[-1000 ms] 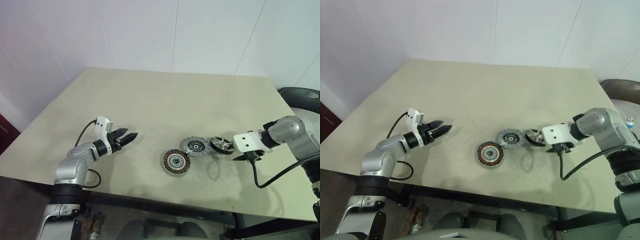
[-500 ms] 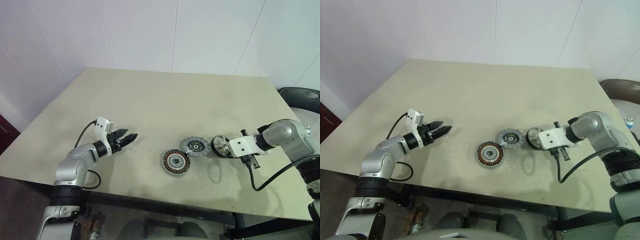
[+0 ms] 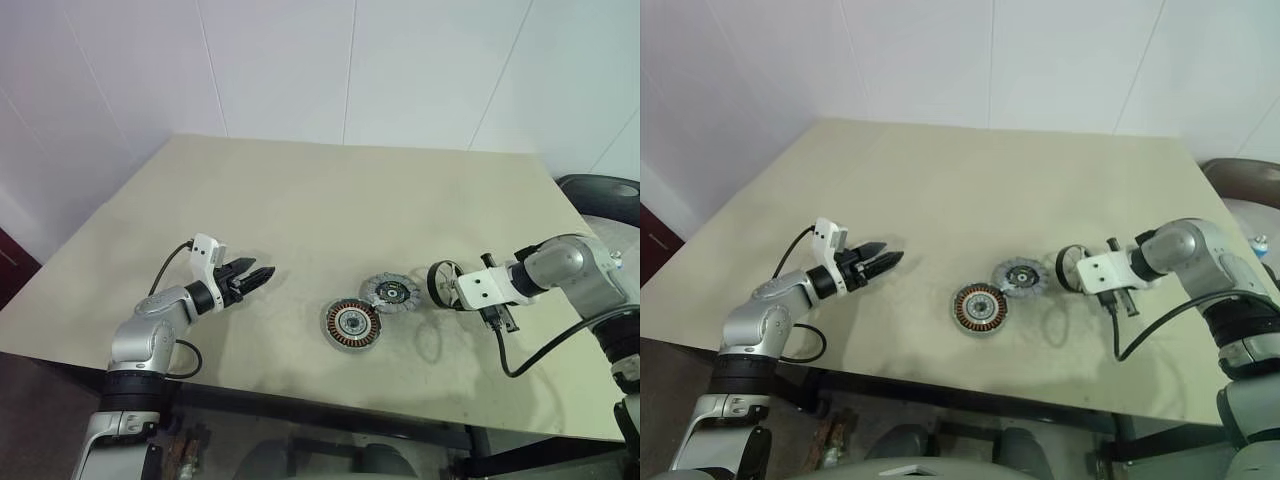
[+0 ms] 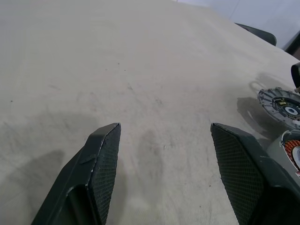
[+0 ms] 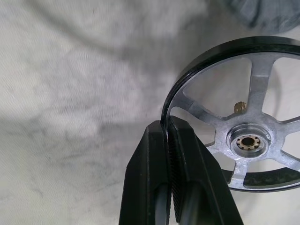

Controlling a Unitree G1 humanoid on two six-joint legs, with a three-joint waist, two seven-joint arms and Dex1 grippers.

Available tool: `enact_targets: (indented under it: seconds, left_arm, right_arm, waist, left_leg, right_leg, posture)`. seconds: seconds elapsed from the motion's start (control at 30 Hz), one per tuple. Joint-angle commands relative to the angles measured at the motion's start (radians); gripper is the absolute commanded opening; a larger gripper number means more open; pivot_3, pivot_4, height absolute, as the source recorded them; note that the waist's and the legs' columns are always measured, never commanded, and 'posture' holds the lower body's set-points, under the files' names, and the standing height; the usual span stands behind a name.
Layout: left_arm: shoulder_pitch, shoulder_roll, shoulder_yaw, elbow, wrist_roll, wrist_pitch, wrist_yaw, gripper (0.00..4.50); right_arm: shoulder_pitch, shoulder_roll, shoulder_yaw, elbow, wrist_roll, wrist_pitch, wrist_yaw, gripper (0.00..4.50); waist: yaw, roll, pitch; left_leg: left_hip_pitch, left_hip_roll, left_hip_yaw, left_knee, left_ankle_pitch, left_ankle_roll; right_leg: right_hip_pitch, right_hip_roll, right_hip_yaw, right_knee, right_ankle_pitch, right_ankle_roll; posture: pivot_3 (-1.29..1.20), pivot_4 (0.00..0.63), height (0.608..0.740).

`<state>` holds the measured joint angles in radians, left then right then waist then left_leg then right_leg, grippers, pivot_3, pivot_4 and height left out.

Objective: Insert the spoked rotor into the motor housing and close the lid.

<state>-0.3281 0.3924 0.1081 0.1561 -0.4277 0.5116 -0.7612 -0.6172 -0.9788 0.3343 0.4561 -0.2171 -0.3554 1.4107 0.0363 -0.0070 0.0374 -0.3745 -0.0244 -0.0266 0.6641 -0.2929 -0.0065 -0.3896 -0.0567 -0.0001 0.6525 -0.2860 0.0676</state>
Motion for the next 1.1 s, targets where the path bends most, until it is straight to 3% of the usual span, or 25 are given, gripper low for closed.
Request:
enact_targets:
  seconds: [0.03,0.13,0.4,0.77,1.1]
  left_arm:
    - [-0.029,0.006,0.011,-0.005,-0.012,-0.018,-0.011,3.25]
    - [-0.041,0.009,0.005,0.013,-0.006,-0.022,-0.021,3.25]
    - [-0.092,-0.008,-0.02,0.067,0.006,-0.039,-0.037,3.25]
    - [-0.075,-0.012,-0.028,0.034,-0.002,-0.028,-0.029,3.25]
    - [-0.074,-0.011,-0.023,-0.002,-0.012,-0.01,-0.009,3.25]
  right_arm:
    - [-0.014,-0.036,-0.048,-0.228,0.121,0.049,0.091,0.04]
    - [0.012,-0.05,-0.059,-0.429,0.255,0.163,0.179,0.04]
    - [-0.006,-0.162,0.075,-0.534,0.317,0.031,0.204,0.04]
    - [-0.114,0.032,0.193,-0.396,0.226,-0.061,0.204,0.04]
    - [-0.139,0.128,0.249,-0.365,0.185,-0.118,0.203,0.04]
  waist:
    - [0.0,0.001,0.0]
    - [0.002,0.001,0.0]
    - [0.003,0.0,0.0]
    - [0.002,0.0,0.0]
    - [-0.001,0.0,0.0]
  left_leg:
    - [0.0,0.0,0.0,0.0,0.0,0.0]
    - [0.0,0.001,0.0,0.0,0.0,0.0]
    - [0.0,-0.002,0.0,0.002,-0.001,0.001]
    - [0.0,0.001,0.0,0.002,0.0,0.0]
    - [0.0,0.0,0.0,0.002,0.0,0.0]
  right_leg:
    - [0.0,0.0,0.0,0.0,0.0,0.0]
    - [-0.001,0.001,0.0,0.0,0.0,0.0]
    - [0.002,-0.002,0.0,-0.001,0.0,0.0]
    - [0.0,0.001,0.0,0.001,0.001,0.001]
    - [0.0,0.001,0.0,0.002,0.001,0.001]
  posture:
    - [0.0,0.0,0.74]
    - [0.0,0.0,0.74]
    - [0.0,0.0,0.74]
    - [0.0,0.0,0.74]
    - [0.0,0.0,0.74]
